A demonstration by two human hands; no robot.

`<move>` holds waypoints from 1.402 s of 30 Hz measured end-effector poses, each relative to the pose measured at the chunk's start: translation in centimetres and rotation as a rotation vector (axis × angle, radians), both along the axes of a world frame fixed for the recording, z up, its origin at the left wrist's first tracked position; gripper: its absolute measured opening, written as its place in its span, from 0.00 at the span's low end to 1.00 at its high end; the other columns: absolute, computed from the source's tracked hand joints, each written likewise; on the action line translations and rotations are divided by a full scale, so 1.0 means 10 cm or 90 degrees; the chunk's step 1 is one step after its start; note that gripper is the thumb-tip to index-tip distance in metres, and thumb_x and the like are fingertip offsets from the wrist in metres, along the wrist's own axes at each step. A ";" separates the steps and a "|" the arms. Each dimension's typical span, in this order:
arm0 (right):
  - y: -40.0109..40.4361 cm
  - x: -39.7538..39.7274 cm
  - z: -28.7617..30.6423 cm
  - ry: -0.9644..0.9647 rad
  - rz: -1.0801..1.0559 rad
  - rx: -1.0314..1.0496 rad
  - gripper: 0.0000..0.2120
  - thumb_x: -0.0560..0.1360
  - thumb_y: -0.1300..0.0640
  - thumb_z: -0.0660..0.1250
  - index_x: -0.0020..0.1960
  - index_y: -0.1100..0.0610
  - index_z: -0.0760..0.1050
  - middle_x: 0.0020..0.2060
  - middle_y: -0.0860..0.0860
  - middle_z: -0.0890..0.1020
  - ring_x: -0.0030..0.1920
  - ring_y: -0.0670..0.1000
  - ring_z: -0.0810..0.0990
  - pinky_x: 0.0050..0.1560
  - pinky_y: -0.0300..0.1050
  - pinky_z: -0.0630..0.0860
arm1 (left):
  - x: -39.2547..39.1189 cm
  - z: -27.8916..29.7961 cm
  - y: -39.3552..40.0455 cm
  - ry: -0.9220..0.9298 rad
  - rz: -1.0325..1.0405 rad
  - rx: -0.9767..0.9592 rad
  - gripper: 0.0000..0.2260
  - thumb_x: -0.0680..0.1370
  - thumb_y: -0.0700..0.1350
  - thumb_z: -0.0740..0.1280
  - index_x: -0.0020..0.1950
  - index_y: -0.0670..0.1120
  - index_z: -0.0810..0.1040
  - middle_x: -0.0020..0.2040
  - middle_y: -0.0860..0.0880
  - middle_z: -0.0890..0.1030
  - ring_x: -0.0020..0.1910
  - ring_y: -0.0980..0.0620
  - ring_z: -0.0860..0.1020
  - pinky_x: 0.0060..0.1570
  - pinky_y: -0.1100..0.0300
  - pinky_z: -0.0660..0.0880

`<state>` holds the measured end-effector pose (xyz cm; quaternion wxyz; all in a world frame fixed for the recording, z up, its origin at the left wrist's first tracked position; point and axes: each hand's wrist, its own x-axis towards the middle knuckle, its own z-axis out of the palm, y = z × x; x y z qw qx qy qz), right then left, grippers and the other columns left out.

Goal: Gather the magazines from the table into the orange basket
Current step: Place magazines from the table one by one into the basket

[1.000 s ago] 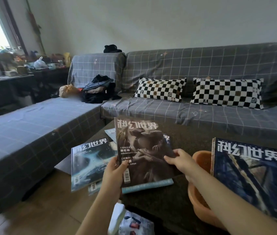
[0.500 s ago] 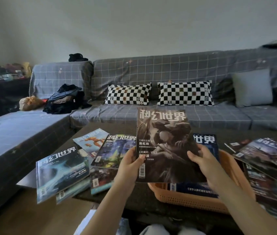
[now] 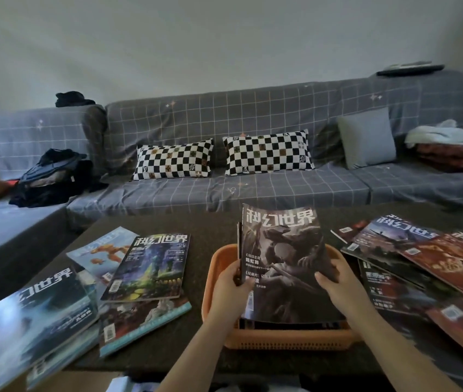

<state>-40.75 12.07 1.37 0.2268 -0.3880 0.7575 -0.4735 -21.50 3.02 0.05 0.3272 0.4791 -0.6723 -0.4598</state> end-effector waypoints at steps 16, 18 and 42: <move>-0.04 0.03 -0.06 0.117 0.030 0.182 0.21 0.73 0.58 0.68 0.65 0.55 0.70 0.64 0.54 0.73 0.65 0.55 0.71 0.66 0.52 0.67 | -0.03 -0.09 -0.02 -0.233 0.128 -0.066 0.13 0.79 0.45 0.64 0.63 0.49 0.78 0.52 0.50 0.81 0.38 0.58 0.80 0.30 0.69 0.71; -0.04 0.02 -0.06 0.105 0.036 0.188 0.20 0.74 0.57 0.68 0.65 0.55 0.71 0.63 0.54 0.75 0.64 0.55 0.72 0.62 0.48 0.69 | -0.03 -0.07 0.00 -0.241 0.128 -0.071 0.12 0.80 0.45 0.63 0.62 0.49 0.79 0.50 0.50 0.82 0.35 0.58 0.79 0.25 0.70 0.67; -0.03 0.04 -0.02 -0.022 0.078 0.153 0.25 0.73 0.50 0.68 0.68 0.53 0.68 0.65 0.51 0.74 0.66 0.53 0.71 0.63 0.47 0.66 | 0.01 0.00 0.01 -0.134 0.000 0.078 0.07 0.79 0.44 0.62 0.42 0.50 0.78 0.40 0.46 0.86 0.42 0.46 0.84 0.42 0.51 0.81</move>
